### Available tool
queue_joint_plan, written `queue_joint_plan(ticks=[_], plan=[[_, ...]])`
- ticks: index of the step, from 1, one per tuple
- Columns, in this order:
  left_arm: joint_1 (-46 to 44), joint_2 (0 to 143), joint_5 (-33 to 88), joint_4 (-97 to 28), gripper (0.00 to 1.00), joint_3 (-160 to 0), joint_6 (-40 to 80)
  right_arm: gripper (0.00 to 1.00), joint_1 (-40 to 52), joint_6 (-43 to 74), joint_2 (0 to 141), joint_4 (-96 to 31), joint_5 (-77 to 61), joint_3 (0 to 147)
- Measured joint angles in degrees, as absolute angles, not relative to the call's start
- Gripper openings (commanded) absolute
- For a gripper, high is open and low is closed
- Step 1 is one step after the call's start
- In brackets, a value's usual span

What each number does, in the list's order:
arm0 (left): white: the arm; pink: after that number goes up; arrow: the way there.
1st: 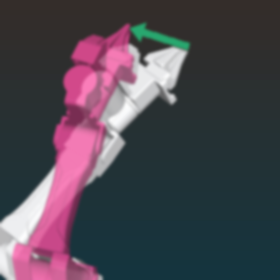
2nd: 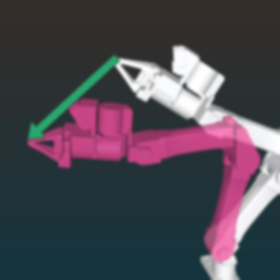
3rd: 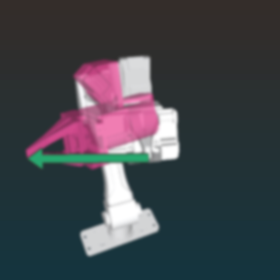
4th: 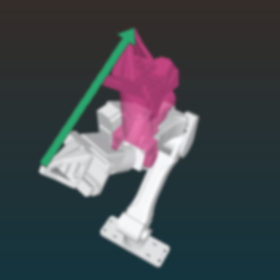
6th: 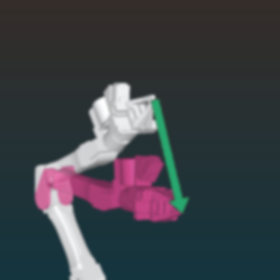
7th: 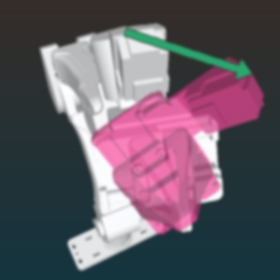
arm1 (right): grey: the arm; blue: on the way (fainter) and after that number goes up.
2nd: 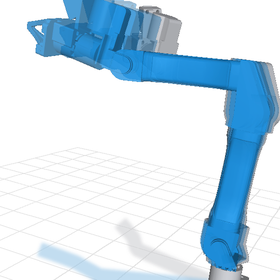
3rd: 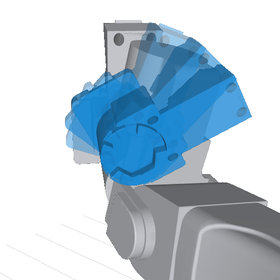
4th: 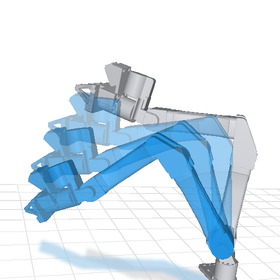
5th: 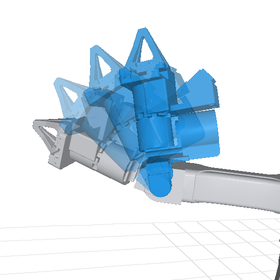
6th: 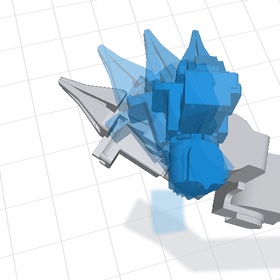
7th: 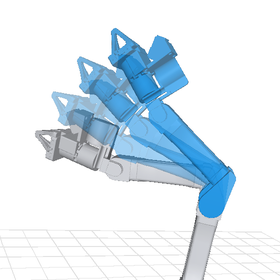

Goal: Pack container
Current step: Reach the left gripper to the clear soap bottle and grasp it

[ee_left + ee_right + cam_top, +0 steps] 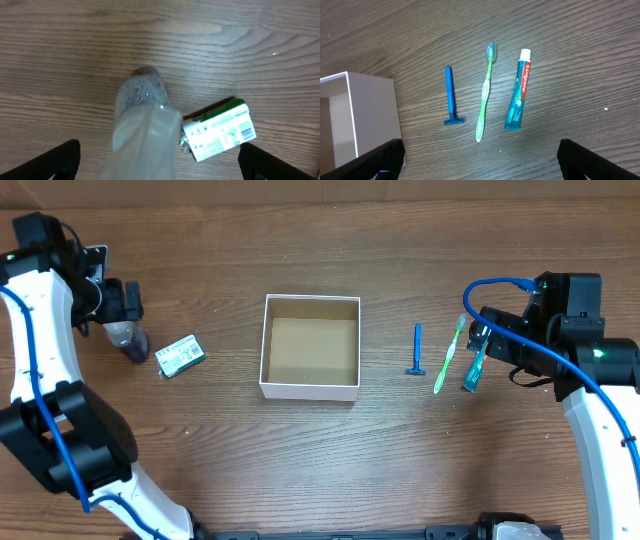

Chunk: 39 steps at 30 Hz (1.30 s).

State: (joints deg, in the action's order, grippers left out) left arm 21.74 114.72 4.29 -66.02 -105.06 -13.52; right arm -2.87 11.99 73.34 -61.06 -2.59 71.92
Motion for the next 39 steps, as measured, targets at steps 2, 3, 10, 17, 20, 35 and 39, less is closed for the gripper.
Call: queue_joint_plan(ticks=[2, 3, 10, 17, 20, 35, 39], plan=[[21.74, 116.46, 4.23, -66.00, 1.00, -105.06, -13.50, 1.00, -2.87, 11.99, 73.34, -61.08, -2.61, 71.92], [21.74, 117.19, 4.10, -66.00, 0.99, -105.06, -13.50, 1.00, -2.87, 11.99, 73.34, -61.08, -2.61, 71.92], [21.74, 117.91, 4.08, -65.04, 0.94, -105.06, -13.28, 1.00, -2.87, 11.97, 73.34, -61.06, -2.61, 71.92], [21.74, 118.13, 4.08, -64.69, 0.98, -105.06, -13.26, 1.00, -2.87, 11.99, 73.34, -61.14, -2.61, 71.92], [21.74, 119.09, 4.08, -64.71, 0.95, -105.06, -13.26, 1.00, -2.87, 11.99, 73.34, -61.14, -2.59, 71.92], [21.74, 120.03, 3.68, -64.66, 0.33, -105.06, -12.40, 1.00, -2.87, 11.97, 73.34, -61.17, -2.61, 71.92], [21.74, 120.03, 3.68, -64.73, 0.04, -105.14, -12.38, 1.00, -2.87, 11.97, 73.34, -61.17, -2.61, 71.92]])
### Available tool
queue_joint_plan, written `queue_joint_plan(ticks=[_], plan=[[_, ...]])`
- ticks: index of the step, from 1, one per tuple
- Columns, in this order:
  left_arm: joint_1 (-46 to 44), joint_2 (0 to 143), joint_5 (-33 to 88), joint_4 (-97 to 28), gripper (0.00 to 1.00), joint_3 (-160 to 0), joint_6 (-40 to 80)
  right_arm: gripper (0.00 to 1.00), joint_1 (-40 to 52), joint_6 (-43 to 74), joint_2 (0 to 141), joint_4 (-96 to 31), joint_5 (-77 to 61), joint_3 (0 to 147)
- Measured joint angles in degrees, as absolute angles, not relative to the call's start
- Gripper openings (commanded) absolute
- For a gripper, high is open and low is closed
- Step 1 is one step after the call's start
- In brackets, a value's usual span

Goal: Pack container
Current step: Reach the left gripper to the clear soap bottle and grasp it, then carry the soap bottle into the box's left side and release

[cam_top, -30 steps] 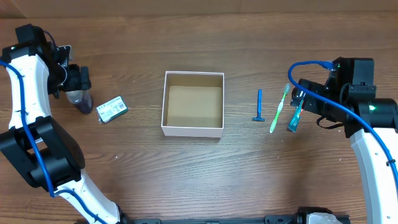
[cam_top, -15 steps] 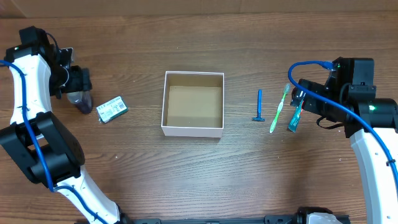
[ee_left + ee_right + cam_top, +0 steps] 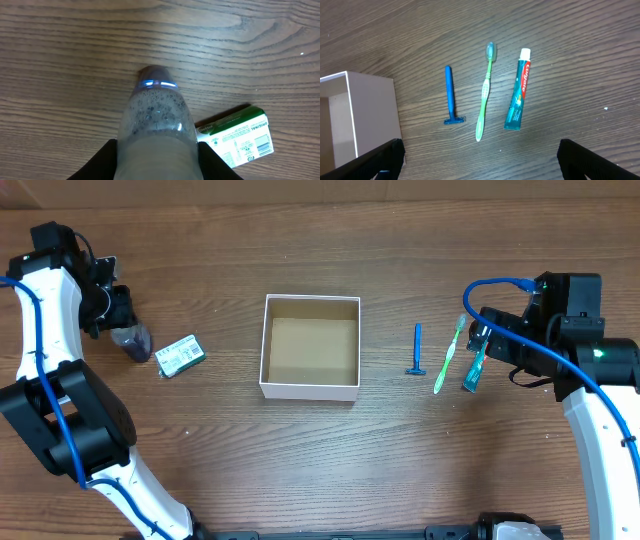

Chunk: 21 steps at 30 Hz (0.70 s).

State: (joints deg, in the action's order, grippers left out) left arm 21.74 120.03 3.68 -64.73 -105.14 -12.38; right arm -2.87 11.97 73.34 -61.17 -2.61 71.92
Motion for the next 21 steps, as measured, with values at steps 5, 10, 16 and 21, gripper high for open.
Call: queue_joint_plan(ticks=[5, 10, 16, 21], plan=[[21.74, 120.03, 3.68, -66.08, 0.04, -105.69, -11.07, 1.00, -3.07, 12.36, 73.34, -61.67, -0.58, 71.92], [19.68, 115.92, 3.90, -70.46, 0.04, -110.13, -8.60, 1.00, -4.51, 13.06, 72.07, -61.45, 1.02, 71.92], [-1.80, 98.85, 4.69, -79.61, 0.04, -129.56, -1.80, 1.00, -4.51, 13.28, 71.83, -61.82, 0.86, 71.94], [-16.47, 99.79, 4.78, -80.03, 0.04, -130.87, 5.43, 1.00, -4.51, 13.28, 71.83, -62.59, 0.84, 71.94]])
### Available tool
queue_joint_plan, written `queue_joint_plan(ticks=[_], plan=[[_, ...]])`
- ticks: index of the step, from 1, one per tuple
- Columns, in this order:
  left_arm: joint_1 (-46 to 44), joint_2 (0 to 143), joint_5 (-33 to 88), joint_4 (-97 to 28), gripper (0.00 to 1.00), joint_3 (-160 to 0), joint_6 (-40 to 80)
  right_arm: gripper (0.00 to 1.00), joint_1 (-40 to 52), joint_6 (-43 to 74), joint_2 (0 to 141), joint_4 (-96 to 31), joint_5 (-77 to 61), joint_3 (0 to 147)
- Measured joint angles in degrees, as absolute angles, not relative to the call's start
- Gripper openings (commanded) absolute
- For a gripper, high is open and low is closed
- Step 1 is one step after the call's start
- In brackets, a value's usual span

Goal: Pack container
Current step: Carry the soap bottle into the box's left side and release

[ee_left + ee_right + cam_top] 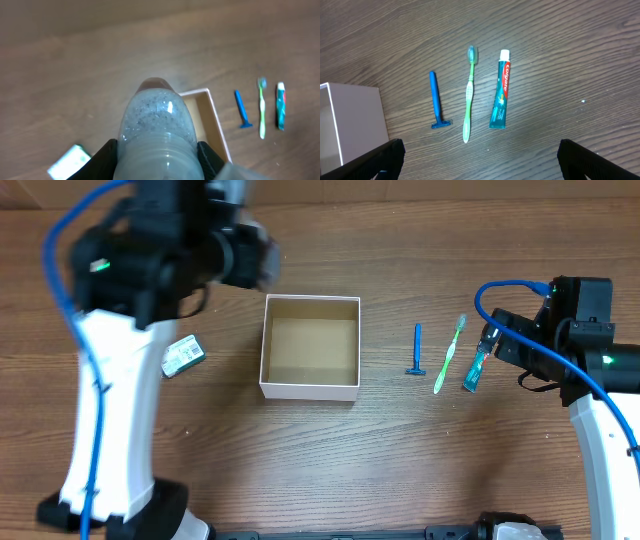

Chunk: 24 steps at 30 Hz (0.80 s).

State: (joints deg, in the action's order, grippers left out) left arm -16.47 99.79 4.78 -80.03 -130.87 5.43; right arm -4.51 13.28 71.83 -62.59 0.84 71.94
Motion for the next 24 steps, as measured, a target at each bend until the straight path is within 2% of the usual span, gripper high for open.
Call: queue_joint_plan(ticks=[5, 13, 21, 23, 24], plan=[[-21.65, 111.44, 2.79, -81.89, 0.04, -130.74, 9.37, 1.00, -4.49, 13.30, 71.83, -62.59, 0.21, 71.94], [-21.67, 128.64, 1.45, -81.43, 0.04, -130.41, 10.85, 1.00, -4.51, 13.28, 71.83, -62.92, 0.19, 71.94], [-21.28, 131.90, -8.40, -82.96, 0.05, -130.19, 16.84, 1.00, -4.51, 13.28, 71.83, -62.98, 0.19, 71.94], [-21.28, 131.90, -8.88, -82.98, 0.11, -130.19, 17.50, 1.00, -4.51, 13.32, 71.83, -62.98, 0.21, 71.94], [-21.28, 131.90, -8.86, -83.18, 0.18, -130.19, 17.69, 1.00, -4.51, 13.30, 71.83, -63.00, 0.19, 71.94]])
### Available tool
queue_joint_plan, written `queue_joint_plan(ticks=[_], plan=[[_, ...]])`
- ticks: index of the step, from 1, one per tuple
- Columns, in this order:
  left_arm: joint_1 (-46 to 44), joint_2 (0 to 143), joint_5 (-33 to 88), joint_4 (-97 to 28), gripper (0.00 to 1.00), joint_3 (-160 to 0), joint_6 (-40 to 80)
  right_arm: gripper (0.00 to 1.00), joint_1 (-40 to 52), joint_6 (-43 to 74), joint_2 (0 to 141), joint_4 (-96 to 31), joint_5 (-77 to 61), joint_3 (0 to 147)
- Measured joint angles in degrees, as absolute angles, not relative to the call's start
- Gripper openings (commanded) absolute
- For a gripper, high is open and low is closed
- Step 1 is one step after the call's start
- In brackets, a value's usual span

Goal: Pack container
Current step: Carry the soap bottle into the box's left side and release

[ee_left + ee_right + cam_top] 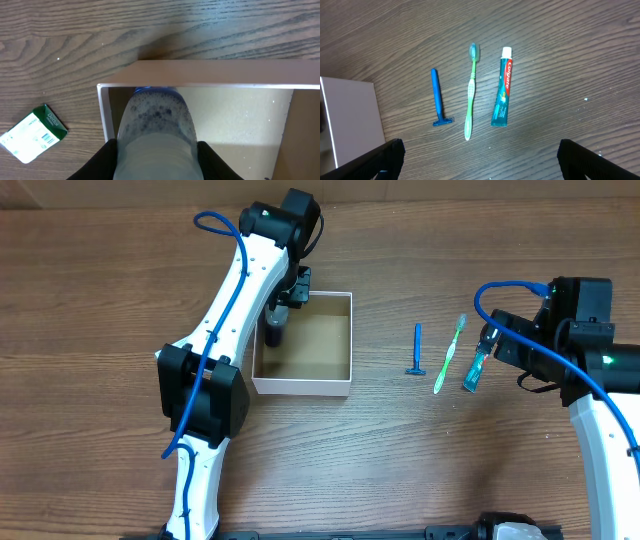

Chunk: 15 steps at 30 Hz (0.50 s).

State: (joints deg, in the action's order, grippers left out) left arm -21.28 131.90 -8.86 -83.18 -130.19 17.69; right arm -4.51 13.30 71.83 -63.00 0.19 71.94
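Note:
My left gripper (157, 161) is shut on a clear bottle (156, 122) with a dark cap. It holds the bottle cap-down inside the white cardboard box (200, 80), against the left wall. Overhead, the bottle (273, 330) stands in the box's (300, 387) left part under the left gripper (288, 288). A blue razor (437, 98), a green toothbrush (470, 90) and a toothpaste tube (501, 100) lie side by side on the table. My right gripper (480, 165) hangs open above them, holding nothing.
A green-and-white packet (32, 134) lies on the wood left of the box. The left arm stretches from the table's front across the packet's area to the box. The box's corner (350, 120) shows at the left of the right wrist view.
The left gripper held the bottle high over the table beside the box; now the bottle is down inside the box's left side. The box sits slightly further left. The right arm has not moved.
The left gripper was open around the bottle lying at the far left beside the packet. Then it was shut on the bottle. Then it held the bottle raised near the box, and now inside it. The right gripper stayed open above the razor, toothbrush and toothpaste.

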Motion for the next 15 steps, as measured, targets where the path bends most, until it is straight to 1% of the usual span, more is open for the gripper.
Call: queue_joint_plan(ticks=[1, 2, 3, 4, 6, 8, 15], plan=[[-21.28, 131.90, -8.86, -83.37, 0.28, -130.19, 17.72, 1.00, -4.51, 13.28, 71.83, -63.00, 0.19, 71.94], [-21.28, 131.90, -8.86, -83.85, 0.41, -130.19, 17.91, 1.00, -4.51, 13.30, 71.83, -62.96, 0.19, 71.94], [-21.28, 131.90, -8.86, -84.18, 0.57, -130.19, 17.91, 1.00, -4.49, 13.28, 71.83, -62.98, 0.19, 71.94], [-21.28, 131.90, -8.86, -84.62, 0.75, -130.19, 18.00, 1.00, -4.51, 13.30, 71.83, -62.98, 0.16, 71.94], [-21.28, 131.90, -9.10, -85.91, 0.83, -130.19, 18.28, 1.00, -4.51, 13.30, 71.83, -62.96, 0.19, 71.94], [-21.28, 131.90, -9.02, -87.00, 1.00, -130.19, 18.48, 1.00, -4.51, 13.26, 71.83, -63.00, 0.16, 71.94], [-21.28, 131.63, -8.62, -92.60, 1.00, -130.21, 18.52, 1.00, -4.51, 13.28, 71.83, -62.98, 0.21, 71.94]])
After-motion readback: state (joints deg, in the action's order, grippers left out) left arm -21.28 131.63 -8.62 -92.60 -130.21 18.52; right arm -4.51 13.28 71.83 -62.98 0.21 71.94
